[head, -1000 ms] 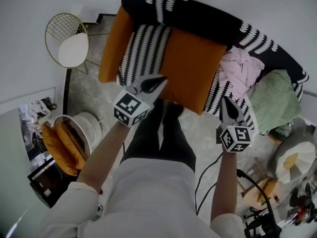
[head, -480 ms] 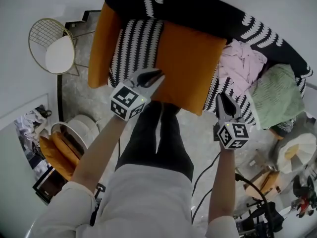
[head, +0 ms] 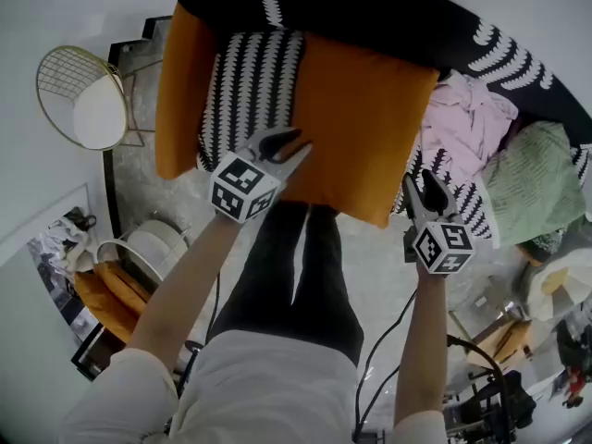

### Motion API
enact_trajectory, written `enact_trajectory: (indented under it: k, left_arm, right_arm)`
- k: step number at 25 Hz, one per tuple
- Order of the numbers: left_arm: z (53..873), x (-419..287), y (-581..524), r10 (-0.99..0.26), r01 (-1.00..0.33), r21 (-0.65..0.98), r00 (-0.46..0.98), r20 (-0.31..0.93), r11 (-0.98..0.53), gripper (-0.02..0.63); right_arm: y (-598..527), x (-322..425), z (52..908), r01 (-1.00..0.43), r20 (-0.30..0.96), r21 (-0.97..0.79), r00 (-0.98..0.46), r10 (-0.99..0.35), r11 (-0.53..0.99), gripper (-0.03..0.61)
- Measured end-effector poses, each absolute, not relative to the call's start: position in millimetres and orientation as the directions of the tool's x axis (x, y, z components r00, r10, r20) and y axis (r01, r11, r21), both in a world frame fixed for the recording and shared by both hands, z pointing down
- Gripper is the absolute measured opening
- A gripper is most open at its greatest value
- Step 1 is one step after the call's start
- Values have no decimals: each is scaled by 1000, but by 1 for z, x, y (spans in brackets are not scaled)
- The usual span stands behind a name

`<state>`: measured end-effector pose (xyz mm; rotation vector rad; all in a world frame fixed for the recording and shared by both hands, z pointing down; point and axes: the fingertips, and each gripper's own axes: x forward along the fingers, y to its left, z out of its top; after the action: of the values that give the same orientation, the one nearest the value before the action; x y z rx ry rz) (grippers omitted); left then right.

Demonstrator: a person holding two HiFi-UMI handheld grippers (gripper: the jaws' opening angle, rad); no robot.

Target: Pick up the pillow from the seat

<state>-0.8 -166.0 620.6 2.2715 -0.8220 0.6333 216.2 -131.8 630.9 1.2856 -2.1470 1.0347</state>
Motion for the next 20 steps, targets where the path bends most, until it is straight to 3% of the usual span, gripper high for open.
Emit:
enact_trajectory:
  k: [20]
  left_arm:
    - [805, -22, -174, -201, -729, 524, 649, 734, -441, 280]
  right_arm:
    - [-131, 223, 808, -896, 803, -372, -442, -400, 243, 340]
